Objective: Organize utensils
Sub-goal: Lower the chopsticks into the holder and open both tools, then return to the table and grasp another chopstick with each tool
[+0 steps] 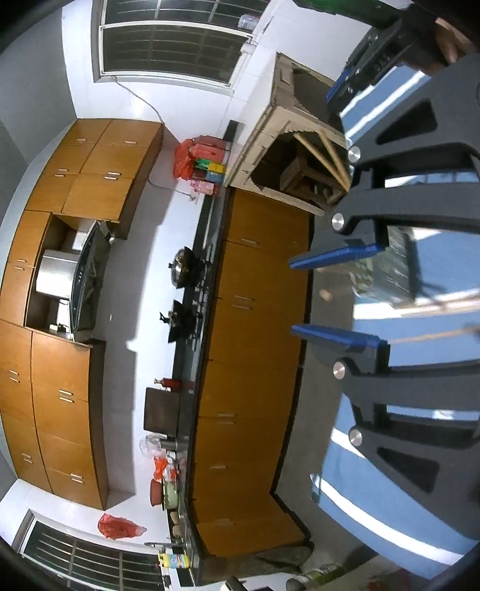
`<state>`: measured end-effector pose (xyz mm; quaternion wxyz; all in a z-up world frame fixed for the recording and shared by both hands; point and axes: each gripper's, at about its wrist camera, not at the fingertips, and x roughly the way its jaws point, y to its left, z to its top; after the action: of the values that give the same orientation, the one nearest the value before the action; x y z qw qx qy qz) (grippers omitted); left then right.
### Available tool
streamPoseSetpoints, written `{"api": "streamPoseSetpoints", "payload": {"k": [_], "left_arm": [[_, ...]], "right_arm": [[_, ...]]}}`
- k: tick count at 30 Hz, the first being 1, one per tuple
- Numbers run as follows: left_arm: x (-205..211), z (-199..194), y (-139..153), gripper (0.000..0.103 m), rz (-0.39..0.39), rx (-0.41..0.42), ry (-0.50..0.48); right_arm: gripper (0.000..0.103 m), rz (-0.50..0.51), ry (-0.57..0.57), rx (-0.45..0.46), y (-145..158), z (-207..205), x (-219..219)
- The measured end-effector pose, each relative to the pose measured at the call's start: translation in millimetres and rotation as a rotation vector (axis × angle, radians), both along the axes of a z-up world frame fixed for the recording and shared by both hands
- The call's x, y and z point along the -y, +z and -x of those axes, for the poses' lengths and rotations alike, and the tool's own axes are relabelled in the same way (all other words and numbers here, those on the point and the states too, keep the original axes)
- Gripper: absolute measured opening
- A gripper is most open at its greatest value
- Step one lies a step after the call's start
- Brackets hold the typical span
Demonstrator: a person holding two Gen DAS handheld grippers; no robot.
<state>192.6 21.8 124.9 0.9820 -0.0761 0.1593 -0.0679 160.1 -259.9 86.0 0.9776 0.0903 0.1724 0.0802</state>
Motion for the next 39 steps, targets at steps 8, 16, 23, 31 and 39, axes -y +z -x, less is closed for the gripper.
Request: {"api": "streamPoseSetpoints", "payload": {"k": [8,16,23,31,39], "left_arm": [[-28.1,22.8,-70.7,0.035,-0.050,-0.149,0.056],[-33.1,14.6,-161.7,0.035,-0.065,-0.398,0.029],[-13.7,13.6,-190.9,0.034,-0.089,-0.472,-0.009],[0.4,4.6,-200.5,0.034,-0.097,-0.511,-0.039],[12.3,-4.4,-209.7,0.035,-0.114,-0.542,-0.059]], "right_arm": [[0.025,0.015,-0.025,-0.248,-84.6,4.3,9.9],[0.025,0.029,0.025,-0.449,-152.5,0.4,-8.5],[0.025,0.096,0.045,-0.505,-170.7,-6.2,-27.1],[0.008,0.109,-0.053,-0.515,-178.4,-9.2,-6.2],[0.008,0.060,-0.144,-0.524,-179.1,-11.4,24.7]]}}
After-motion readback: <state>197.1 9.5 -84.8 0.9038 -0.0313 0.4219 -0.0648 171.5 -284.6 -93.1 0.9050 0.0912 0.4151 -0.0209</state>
